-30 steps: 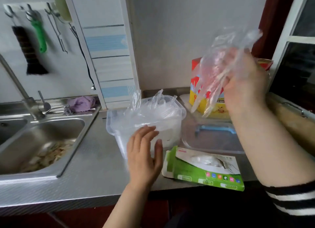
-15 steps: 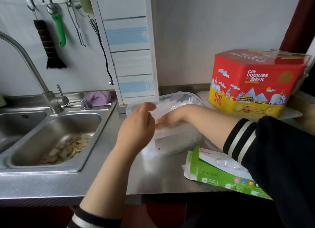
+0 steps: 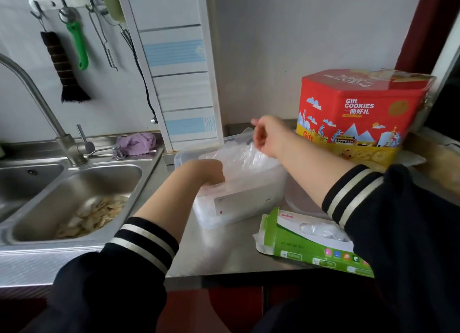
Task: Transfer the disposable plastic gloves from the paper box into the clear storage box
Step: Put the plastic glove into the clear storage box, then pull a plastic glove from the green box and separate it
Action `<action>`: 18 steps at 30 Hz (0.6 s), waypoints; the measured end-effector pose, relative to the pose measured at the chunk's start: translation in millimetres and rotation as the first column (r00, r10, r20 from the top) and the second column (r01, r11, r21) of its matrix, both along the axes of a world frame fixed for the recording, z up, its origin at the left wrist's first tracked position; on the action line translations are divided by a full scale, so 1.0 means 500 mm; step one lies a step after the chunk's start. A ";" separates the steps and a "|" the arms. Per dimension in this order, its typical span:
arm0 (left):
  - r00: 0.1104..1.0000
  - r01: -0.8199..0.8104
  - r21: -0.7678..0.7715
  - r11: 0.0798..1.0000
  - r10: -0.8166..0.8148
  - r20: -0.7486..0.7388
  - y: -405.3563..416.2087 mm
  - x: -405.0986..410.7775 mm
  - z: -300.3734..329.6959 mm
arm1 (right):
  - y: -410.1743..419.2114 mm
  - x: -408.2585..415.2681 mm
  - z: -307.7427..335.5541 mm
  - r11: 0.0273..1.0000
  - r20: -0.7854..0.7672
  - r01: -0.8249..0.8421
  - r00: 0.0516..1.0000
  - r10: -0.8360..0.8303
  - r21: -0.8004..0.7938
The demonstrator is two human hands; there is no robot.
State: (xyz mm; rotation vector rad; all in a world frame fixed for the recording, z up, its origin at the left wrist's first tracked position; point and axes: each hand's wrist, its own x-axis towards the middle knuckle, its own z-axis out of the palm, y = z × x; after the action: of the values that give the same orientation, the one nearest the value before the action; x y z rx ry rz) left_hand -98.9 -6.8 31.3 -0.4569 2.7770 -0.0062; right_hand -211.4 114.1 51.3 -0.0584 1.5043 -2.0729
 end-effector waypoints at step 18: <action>0.688 0.521 0.206 0.828 -0.265 -0.676 0.265 0.098 -0.192 | 0.333 0.168 -0.193 0.554 -0.586 0.246 0.546 0.599 0.795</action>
State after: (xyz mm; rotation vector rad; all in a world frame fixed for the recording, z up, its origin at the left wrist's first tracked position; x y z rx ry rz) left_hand -50.0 125.5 -64.8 0.3474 3.3363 0.7098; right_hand -127.5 280.5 -45.4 -0.9396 2.7505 -0.8540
